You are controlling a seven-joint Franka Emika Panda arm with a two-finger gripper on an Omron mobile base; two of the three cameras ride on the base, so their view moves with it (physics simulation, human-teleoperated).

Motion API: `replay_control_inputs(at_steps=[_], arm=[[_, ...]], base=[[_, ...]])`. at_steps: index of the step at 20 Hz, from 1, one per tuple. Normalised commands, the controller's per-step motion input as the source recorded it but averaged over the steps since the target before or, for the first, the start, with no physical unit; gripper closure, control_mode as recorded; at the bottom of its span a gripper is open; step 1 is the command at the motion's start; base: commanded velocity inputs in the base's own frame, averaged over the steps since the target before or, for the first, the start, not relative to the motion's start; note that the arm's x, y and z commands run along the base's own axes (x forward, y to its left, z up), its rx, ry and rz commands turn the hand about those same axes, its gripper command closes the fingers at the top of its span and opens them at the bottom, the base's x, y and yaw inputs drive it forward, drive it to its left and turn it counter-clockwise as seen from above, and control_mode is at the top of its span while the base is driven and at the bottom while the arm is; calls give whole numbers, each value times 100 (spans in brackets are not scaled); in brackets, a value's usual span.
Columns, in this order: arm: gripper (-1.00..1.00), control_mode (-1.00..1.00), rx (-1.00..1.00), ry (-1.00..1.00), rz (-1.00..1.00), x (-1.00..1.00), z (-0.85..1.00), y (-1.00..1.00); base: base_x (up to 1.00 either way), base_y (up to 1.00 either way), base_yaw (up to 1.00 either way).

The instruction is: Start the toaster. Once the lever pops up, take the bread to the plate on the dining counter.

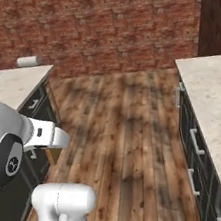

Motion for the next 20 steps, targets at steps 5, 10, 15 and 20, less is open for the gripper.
replay_control_inputs(at_steps=[5, 10, 15, 20], arm=[[100, 100, 0, 0, 0, 0, 0, 0], [100, 100, 0, 0, 0, 0, 0, 0], [100, 100, 0, 0, 0, 0, 0, 0], [100, 100, 0, 0, 0, 0, 0, 0]], base=[[100, -23, 3], [100, -20, 6], [100, -44, 9], [100, -55, 13]])
